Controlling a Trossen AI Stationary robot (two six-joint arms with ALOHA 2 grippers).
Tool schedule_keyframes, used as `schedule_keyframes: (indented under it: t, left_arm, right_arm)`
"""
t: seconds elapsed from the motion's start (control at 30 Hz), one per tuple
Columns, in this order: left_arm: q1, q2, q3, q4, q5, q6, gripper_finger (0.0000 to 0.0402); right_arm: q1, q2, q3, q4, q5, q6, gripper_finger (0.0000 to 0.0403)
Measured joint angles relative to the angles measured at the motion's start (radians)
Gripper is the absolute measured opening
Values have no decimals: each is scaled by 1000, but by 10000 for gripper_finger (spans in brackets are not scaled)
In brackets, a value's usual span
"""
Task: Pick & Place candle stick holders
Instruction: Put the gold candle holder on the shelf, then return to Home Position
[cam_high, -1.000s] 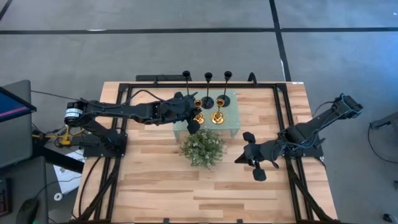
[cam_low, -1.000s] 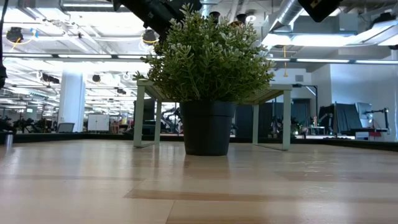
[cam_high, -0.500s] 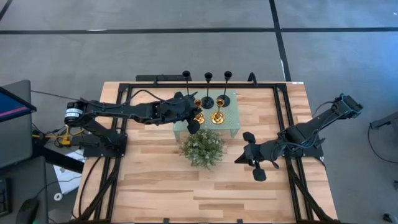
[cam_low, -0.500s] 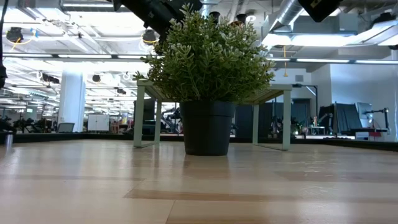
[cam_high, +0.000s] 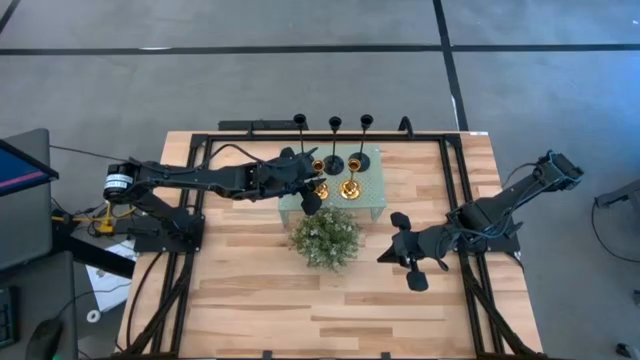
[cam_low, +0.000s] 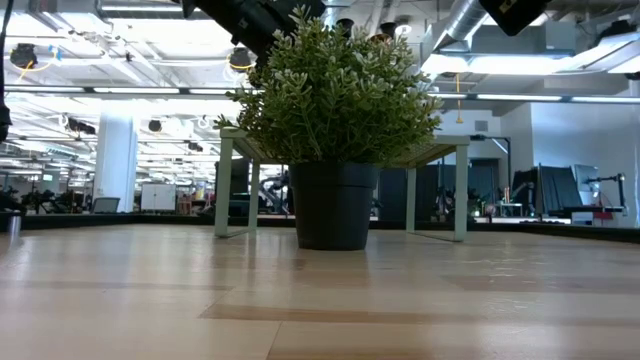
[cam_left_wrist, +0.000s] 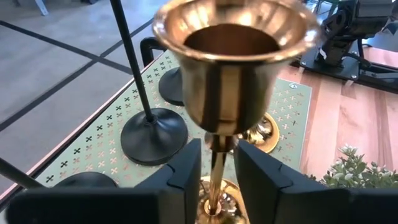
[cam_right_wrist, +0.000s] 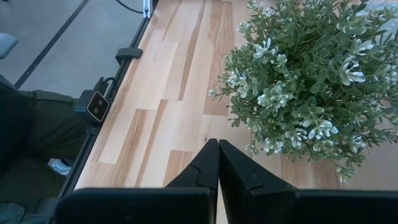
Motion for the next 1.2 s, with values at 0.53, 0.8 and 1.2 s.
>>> schedule_keyframes:
  t: [0.53, 0.8, 1.2]
  left_arm:
    - [0, -73, -1, -11, 42, 41, 133]
    - [-9, -132, -1, -48, 42, 41, 153]
    - [-47, -239, -1, -132, 43, 40, 157]
  right_arm:
    - [20, 0, 1, -6, -2, 43, 0]
    - [62, 0, 1, -3, -2, 45, 0]
    - [66, 0, 1, 1, -2, 45, 0]
